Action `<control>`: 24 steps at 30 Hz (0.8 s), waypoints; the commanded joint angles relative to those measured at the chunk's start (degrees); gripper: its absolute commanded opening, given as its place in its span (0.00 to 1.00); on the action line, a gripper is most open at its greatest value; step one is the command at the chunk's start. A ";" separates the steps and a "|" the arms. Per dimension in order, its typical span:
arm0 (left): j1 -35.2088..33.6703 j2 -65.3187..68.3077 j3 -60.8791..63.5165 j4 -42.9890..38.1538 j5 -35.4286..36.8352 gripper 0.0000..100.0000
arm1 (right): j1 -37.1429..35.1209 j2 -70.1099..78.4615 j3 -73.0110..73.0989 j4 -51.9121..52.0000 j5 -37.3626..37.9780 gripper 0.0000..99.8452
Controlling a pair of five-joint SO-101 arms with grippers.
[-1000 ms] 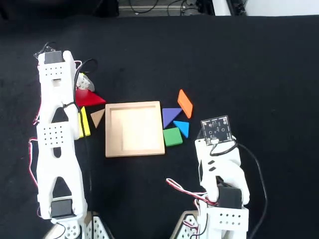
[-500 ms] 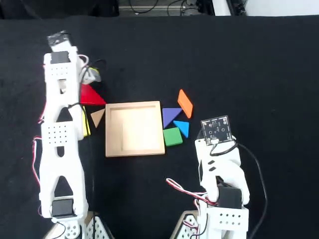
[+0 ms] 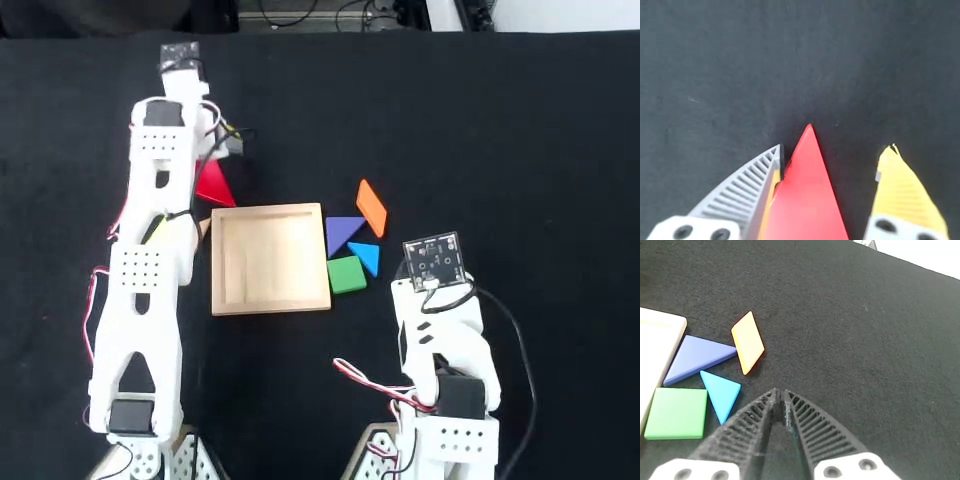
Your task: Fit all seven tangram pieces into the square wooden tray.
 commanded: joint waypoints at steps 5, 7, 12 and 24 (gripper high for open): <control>-1.45 -5.63 -13.23 19.78 9.23 0.30 | 0.62 -1.80 -0.04 0.35 -0.35 0.01; -3.30 -5.71 -7.16 19.52 14.77 0.31 | 0.62 -1.80 -0.04 0.35 -0.35 0.01; -4.00 -4.48 2.77 18.29 19.08 0.31 | 0.62 -1.80 -0.04 0.35 -0.35 0.01; -2.59 -1.58 0.13 11.43 21.71 0.33 | 0.62 -1.80 -0.04 0.35 -0.35 0.01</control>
